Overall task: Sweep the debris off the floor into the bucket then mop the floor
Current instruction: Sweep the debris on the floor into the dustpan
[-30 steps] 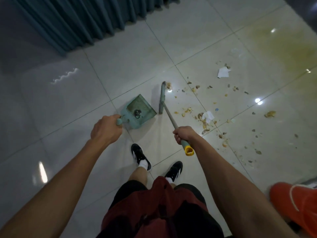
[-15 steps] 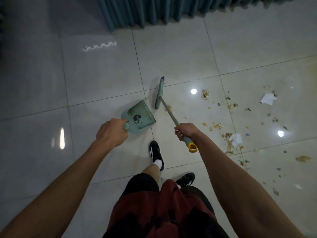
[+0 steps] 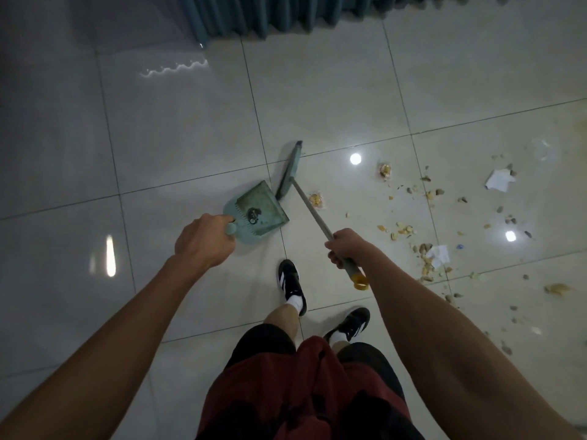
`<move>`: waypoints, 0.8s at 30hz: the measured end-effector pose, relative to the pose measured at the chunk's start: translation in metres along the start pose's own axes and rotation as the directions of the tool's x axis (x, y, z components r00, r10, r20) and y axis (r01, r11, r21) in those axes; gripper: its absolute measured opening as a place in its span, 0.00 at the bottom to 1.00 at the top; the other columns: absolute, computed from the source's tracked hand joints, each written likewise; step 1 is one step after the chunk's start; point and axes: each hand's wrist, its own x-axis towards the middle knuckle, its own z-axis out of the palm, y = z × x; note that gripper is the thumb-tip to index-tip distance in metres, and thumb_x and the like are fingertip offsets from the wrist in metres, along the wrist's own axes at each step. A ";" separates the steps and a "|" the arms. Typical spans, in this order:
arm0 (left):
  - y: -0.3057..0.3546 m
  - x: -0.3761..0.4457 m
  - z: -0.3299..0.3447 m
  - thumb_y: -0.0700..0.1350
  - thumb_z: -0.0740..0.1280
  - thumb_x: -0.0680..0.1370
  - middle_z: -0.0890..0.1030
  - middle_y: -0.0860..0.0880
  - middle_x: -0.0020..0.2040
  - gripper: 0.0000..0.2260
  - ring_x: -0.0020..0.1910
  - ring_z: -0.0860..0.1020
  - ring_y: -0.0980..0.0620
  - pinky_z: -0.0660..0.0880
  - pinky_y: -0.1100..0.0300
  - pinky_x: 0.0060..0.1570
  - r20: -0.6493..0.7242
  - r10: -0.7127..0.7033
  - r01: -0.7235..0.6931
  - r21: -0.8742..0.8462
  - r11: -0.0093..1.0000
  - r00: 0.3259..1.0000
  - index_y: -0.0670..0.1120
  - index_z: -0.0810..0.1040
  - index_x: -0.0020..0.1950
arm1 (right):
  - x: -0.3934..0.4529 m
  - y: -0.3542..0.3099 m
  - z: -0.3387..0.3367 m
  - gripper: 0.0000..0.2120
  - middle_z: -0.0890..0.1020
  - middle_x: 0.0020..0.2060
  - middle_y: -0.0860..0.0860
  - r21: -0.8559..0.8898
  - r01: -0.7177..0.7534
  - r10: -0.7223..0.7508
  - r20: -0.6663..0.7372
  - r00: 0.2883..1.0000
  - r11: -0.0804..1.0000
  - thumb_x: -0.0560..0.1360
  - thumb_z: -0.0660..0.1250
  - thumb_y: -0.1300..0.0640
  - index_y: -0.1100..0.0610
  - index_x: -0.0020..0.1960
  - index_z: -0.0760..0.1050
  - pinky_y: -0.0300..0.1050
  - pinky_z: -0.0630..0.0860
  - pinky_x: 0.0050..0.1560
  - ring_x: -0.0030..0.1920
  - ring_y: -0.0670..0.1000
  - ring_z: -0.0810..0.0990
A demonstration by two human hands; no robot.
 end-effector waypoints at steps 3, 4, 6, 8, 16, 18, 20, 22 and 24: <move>0.010 0.001 0.000 0.44 0.65 0.74 0.82 0.45 0.46 0.09 0.43 0.80 0.38 0.75 0.55 0.40 0.003 0.023 -0.023 0.030 0.999 1.000 0.53 0.80 0.51 | 0.001 0.009 -0.004 0.10 0.77 0.45 0.58 -0.377 0.053 -0.116 -0.145 0.983 0.925 0.80 0.56 0.61 0.62 0.59 0.71 0.45 0.78 0.28 0.32 0.54 0.79; 0.015 0.000 0.000 0.44 0.65 0.74 0.82 0.45 0.46 0.09 0.43 0.80 0.39 0.76 0.55 0.40 0.001 0.028 -0.028 0.036 0.999 1.000 0.53 0.80 0.52 | 0.001 0.013 -0.006 0.12 0.76 0.45 0.57 -0.456 0.071 -0.162 -0.161 0.974 0.887 0.79 0.55 0.61 0.60 0.60 0.71 0.47 0.80 0.31 0.34 0.55 0.80; 0.026 -0.005 0.002 0.45 0.64 0.75 0.82 0.45 0.47 0.09 0.43 0.80 0.39 0.75 0.55 0.40 -0.002 0.033 -0.033 0.046 0.998 0.999 0.54 0.80 0.52 | -0.001 0.023 -0.009 0.16 0.77 0.46 0.56 -0.545 0.082 -0.206 -0.171 0.964 0.834 0.79 0.55 0.61 0.59 0.65 0.72 0.50 0.82 0.37 0.40 0.57 0.82; 0.038 -0.011 0.006 0.45 0.64 0.76 0.82 0.45 0.47 0.08 0.43 0.80 0.39 0.76 0.55 0.41 -0.008 0.041 -0.041 0.056 0.998 0.999 0.54 0.80 0.52 | -0.003 0.036 -0.014 0.17 0.79 0.50 0.57 -0.577 0.072 -0.210 -0.176 0.962 0.814 0.78 0.57 0.61 0.59 0.66 0.72 0.54 0.83 0.44 0.46 0.58 0.84; 0.102 -0.044 0.025 0.44 0.65 0.75 0.81 0.44 0.47 0.06 0.43 0.80 0.39 0.77 0.54 0.41 0.016 0.083 -0.084 0.108 0.991 0.996 0.52 0.79 0.49 | -0.020 0.116 -0.060 0.16 0.80 0.53 0.54 -0.640 0.032 -0.214 -0.210 0.954 0.768 0.79 0.59 0.60 0.57 0.66 0.73 0.50 0.79 0.47 0.51 0.55 0.82; 0.122 -0.053 0.032 0.45 0.65 0.76 0.81 0.44 0.47 0.05 0.43 0.80 0.39 0.76 0.55 0.40 0.019 0.099 -0.100 0.122 0.987 0.995 0.52 0.79 0.48 | -0.027 0.141 -0.075 0.16 0.80 0.51 0.53 -0.639 0.006 -0.199 -0.230 0.953 0.769 0.79 0.60 0.60 0.56 0.66 0.74 0.49 0.78 0.44 0.47 0.54 0.81; 0.144 -0.061 0.040 0.46 0.65 0.77 0.82 0.44 0.48 0.05 0.42 0.79 0.41 0.75 0.56 0.40 0.022 0.118 -0.120 0.146 0.982 0.993 0.53 0.80 0.49 | -0.034 0.167 -0.090 0.16 0.79 0.48 0.52 -0.634 -0.015 -0.183 -0.246 0.952 0.773 0.79 0.59 0.59 0.55 0.66 0.74 0.48 0.76 0.42 0.43 0.53 0.78; 0.166 -0.068 0.048 0.47 0.67 0.77 0.82 0.45 0.49 0.06 0.42 0.78 0.42 0.75 0.56 0.41 0.022 0.137 -0.139 0.169 0.976 0.990 0.54 0.81 0.52 | -0.041 0.196 -0.106 0.16 0.77 0.46 0.51 -0.621 -0.029 -0.173 -0.263 0.949 0.783 0.79 0.58 0.59 0.55 0.66 0.74 0.48 0.76 0.41 0.43 0.53 0.78; 0.188 -0.075 0.056 0.48 0.67 0.77 0.82 0.45 0.49 0.06 0.44 0.80 0.41 0.77 0.56 0.42 0.025 0.160 -0.162 0.183 0.970 0.987 0.53 0.81 0.52 | -0.048 0.226 -0.121 0.17 0.79 0.49 0.51 -0.607 -0.046 -0.160 -0.281 0.946 0.794 0.79 0.57 0.60 0.55 0.66 0.74 0.48 0.76 0.43 0.47 0.54 0.81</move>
